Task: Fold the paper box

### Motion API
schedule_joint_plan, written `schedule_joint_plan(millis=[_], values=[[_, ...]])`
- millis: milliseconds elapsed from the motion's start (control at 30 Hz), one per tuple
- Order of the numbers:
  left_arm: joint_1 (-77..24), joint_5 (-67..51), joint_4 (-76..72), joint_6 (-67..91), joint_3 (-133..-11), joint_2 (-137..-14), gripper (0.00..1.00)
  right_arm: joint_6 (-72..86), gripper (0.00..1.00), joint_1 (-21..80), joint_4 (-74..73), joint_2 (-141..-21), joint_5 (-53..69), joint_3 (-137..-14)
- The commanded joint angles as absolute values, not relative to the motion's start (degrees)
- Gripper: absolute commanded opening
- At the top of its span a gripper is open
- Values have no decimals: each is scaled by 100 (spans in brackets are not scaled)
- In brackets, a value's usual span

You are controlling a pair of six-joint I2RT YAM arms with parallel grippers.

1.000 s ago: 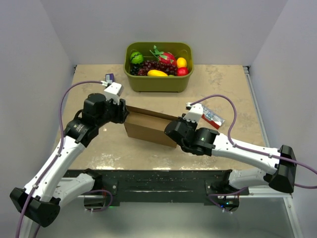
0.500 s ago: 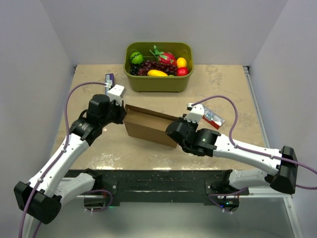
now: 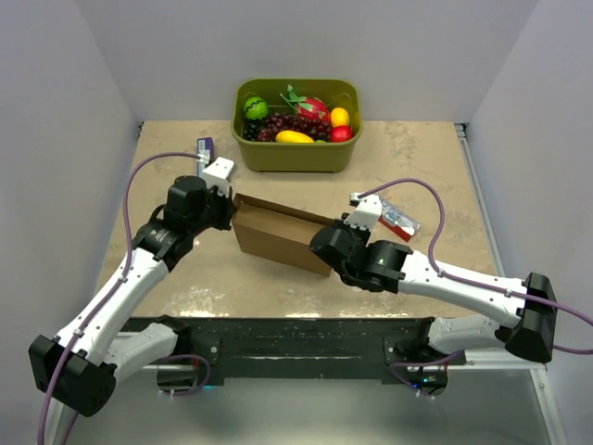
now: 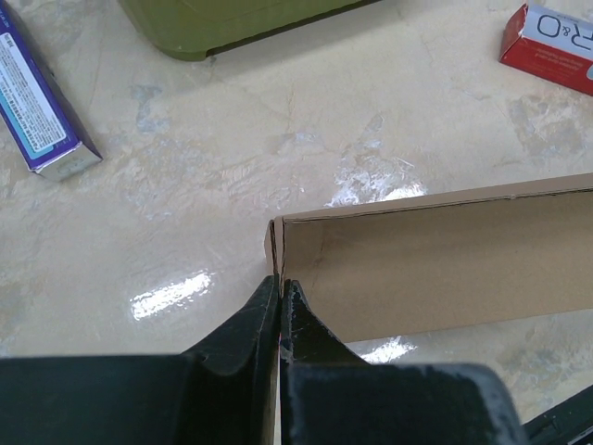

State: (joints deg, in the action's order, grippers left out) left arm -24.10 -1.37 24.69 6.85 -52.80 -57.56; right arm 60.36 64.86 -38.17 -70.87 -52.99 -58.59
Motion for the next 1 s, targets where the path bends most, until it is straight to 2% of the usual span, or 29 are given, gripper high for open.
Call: schedule_joint_plan(millis=[0,367,900,967], values=[[-2382,-491,2171,887,-5037,-5766,0,6012,0,6565,-4746,-7444,-4333,-5528],[-2382,-18,2329,1081,-4658,-5748,0,5985,0,6566,-4781,-7488,-4377,-5616],[-2382,-228,2541,1177,-4544,-5722,0,5906,0,6574,-4781,-7471,-4412,-5616],[-2382,-290,2540,1213,-4718,-5652,9,5915,0,6565,-4773,-7427,-4412,-5590]])
